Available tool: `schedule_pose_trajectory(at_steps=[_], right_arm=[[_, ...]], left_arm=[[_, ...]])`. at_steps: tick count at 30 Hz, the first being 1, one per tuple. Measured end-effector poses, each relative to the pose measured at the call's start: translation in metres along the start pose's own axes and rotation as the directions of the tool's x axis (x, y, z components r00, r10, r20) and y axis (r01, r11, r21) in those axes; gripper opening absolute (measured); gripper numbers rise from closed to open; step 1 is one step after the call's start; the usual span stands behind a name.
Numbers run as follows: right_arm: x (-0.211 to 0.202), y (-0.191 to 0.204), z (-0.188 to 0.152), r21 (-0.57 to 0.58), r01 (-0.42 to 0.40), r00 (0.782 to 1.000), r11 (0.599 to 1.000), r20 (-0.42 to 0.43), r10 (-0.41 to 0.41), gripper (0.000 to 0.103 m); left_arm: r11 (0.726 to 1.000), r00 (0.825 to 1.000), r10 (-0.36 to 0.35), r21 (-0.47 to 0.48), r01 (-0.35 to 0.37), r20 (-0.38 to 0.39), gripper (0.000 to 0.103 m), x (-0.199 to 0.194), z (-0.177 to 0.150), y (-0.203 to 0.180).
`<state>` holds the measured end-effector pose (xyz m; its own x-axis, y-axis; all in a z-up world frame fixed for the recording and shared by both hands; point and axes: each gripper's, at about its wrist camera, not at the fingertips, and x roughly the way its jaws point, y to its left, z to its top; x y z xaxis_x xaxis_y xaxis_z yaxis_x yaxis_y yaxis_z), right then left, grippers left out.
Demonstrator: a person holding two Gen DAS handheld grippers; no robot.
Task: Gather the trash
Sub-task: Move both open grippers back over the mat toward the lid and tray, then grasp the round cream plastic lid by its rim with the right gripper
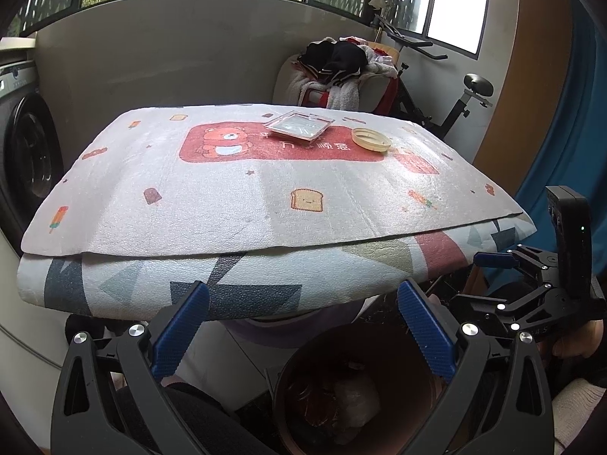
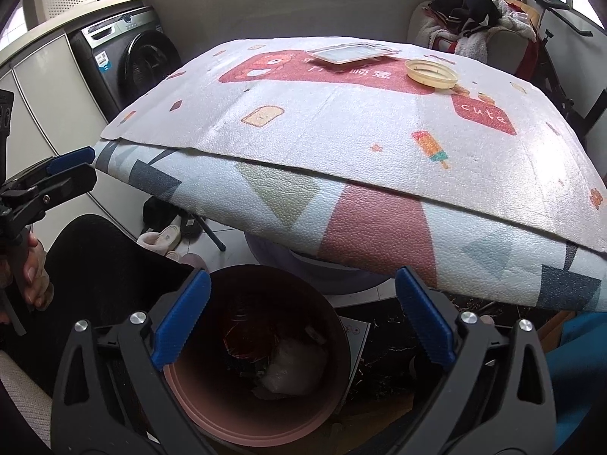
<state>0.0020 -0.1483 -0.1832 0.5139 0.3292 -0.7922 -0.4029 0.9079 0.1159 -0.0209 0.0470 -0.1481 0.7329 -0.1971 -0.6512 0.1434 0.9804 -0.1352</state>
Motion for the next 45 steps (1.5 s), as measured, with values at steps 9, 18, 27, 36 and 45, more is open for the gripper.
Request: schedule_pose_trajectory(at_steps=[9, 18, 27, 36, 45], right_arm=[[-0.008, -0.029, 0.027, 0.032, 0.036, 0.998, 0.999, 0.048, -0.038, 0.097], [-0.001, -0.064, 0.066, 0.022, 0.072, 0.995, 0.997, 0.07, -0.073, 0.097], [0.039, -0.109, 0.138, -0.004, 0.126, 0.99, 0.992, 0.067, -0.125, 0.097], [0.114, -0.154, 0.216, 0.069, 0.156, 0.988, 0.985, -0.006, -0.156, 0.097], [0.189, -0.184, 0.248, 0.148, 0.236, 0.967, 0.96, -0.134, -0.217, 0.097]], left_arm=[[1.0, 0.998, -0.001, -0.017, 0.002, 0.062, 0.097, -0.002, 0.035, 0.007], [1.0, 0.995, 0.008, -0.026, -0.005, 0.098, 0.097, 0.012, 0.08, 0.021], [1.0, 0.996, 0.008, -0.018, -0.006, 0.084, 0.097, 0.035, 0.102, 0.035], [1.0, 0.999, 0.01, 0.02, -0.011, 0.045, 0.097, 0.064, 0.118, 0.039], [0.998, 1.0, 0.004, 0.063, -0.005, 0.02, 0.097, 0.092, 0.136, 0.044]])
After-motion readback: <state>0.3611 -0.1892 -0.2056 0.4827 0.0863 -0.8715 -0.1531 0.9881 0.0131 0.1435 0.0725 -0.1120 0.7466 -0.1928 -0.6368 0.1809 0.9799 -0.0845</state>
